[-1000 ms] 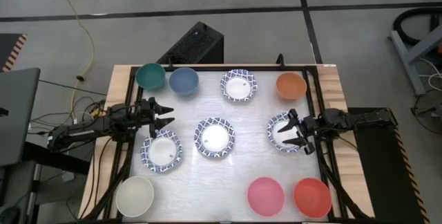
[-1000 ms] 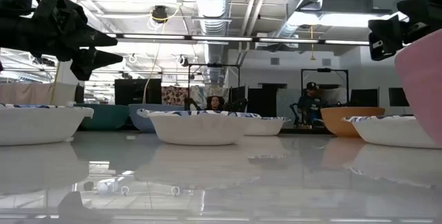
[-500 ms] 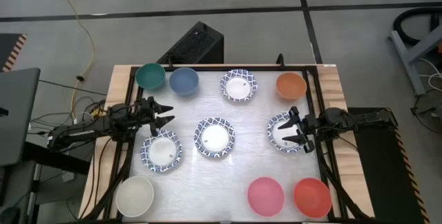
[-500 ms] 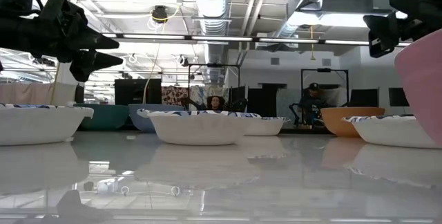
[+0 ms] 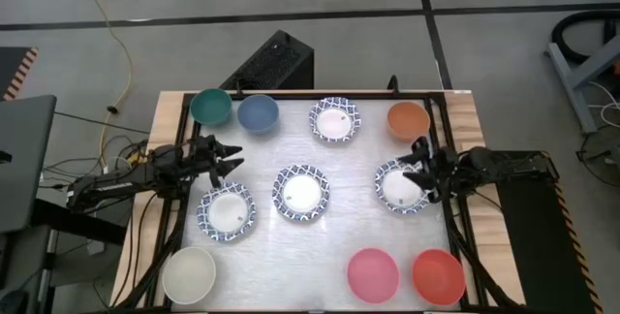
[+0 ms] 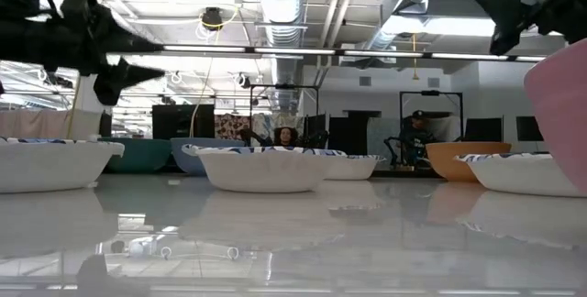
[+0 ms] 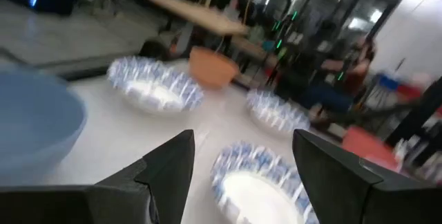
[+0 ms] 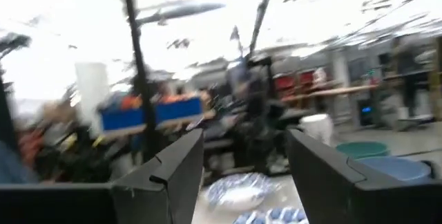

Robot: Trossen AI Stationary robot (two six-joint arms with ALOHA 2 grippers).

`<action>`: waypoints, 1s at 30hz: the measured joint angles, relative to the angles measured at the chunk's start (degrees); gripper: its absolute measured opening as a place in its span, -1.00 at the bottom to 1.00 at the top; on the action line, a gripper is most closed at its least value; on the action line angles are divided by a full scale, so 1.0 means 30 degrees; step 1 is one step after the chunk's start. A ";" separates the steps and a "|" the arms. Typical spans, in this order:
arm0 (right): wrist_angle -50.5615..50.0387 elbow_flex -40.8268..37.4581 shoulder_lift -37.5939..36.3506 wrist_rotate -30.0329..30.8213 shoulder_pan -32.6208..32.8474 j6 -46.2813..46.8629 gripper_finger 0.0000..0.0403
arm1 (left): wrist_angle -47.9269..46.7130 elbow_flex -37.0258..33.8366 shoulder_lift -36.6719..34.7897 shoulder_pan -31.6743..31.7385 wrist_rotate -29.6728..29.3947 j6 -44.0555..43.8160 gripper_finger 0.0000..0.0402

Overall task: Nest bowls inside each other
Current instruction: Stack the middle blue pattern bowl on top of the blue pattern bowl

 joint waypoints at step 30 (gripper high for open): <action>-1.2458 1.5666 1.4562 0.6986 -0.0753 -0.1585 0.14 | -1.7548 1.7593 0.9998 -0.0004 -0.1399 0.4111 0.17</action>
